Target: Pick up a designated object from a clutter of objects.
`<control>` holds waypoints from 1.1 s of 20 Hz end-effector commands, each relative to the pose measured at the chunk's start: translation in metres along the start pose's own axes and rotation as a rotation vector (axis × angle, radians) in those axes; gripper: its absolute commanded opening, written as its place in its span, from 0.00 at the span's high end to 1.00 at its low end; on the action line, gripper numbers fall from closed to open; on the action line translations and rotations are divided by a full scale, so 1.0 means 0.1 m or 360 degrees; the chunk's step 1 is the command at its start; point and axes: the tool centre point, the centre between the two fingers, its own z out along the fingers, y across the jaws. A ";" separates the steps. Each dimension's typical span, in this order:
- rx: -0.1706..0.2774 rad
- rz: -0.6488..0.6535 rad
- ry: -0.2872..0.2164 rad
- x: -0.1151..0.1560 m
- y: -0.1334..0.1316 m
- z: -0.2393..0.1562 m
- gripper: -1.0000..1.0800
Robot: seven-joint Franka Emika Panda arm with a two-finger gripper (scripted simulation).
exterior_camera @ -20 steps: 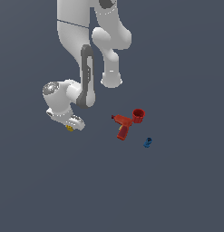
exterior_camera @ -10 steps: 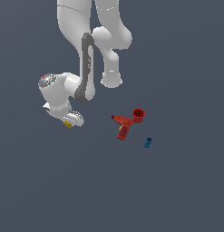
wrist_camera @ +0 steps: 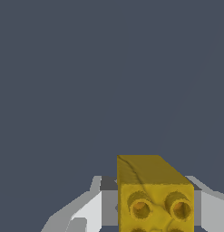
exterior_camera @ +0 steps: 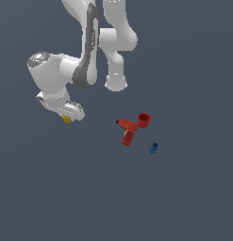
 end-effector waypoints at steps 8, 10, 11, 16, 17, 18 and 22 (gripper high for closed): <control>-0.0005 0.0002 0.0001 -0.02 -0.04 -1.00 1.00; -0.0005 0.0002 0.0001 -0.01 -0.04 -1.19 1.00; -0.0005 0.0002 0.0001 -0.01 -0.05 -1.28 1.00; -0.0004 0.0000 0.0002 -0.01 -0.07 -1.66 1.00; -0.0004 0.0000 0.0002 0.00 -0.08 -1.72 1.00; -0.0003 -0.0001 0.0002 0.00 -0.08 -1.78 1.00; -0.0002 -0.0002 0.0002 0.01 -0.09 -1.96 1.00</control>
